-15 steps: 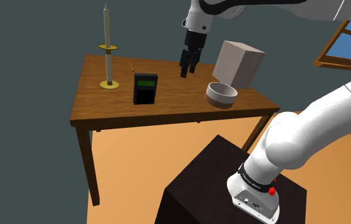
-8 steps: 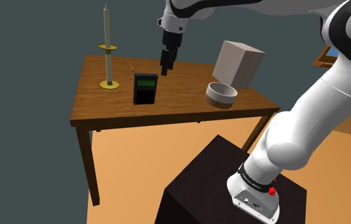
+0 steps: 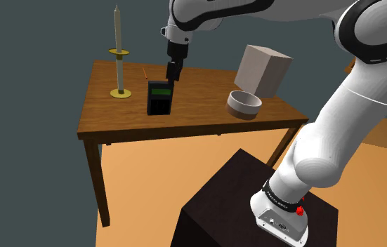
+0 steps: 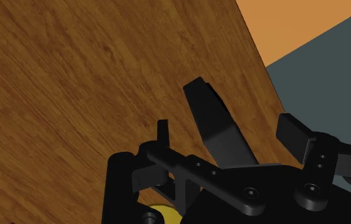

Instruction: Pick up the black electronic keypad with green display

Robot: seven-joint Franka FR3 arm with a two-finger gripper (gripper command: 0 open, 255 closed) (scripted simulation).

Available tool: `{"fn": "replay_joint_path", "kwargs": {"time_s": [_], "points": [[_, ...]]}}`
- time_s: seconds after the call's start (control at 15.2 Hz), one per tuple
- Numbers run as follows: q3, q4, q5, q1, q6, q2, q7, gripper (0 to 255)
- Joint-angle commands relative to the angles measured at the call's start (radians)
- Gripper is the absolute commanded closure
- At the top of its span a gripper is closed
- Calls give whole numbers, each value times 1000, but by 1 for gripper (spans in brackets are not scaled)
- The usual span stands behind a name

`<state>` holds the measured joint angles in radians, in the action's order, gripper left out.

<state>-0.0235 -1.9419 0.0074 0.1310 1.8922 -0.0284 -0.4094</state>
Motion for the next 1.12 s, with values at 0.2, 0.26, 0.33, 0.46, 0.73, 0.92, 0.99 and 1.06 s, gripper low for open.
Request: {"fn": "replay_joint_path", "kwargs": {"time_s": [0.2, 0.26, 0.33, 0.46, 0.73, 0.92, 0.99, 1.06], "points": [[0, -33, 0, 0, 36, 2, 0, 0], [0, -33, 0, 0, 36, 3, 0, 255], [0, -33, 0, 0, 36, 3, 0, 255], [0, -33, 0, 0, 36, 3, 0, 255], [0, -32, 0, 0, 36, 4, 0, 255], [0, -22, 0, 0, 23, 0, 0, 255], [0, -12, 0, 0, 9, -3, 0, 255], [0, -1, 0, 0, -4, -5, 0, 255]]}}
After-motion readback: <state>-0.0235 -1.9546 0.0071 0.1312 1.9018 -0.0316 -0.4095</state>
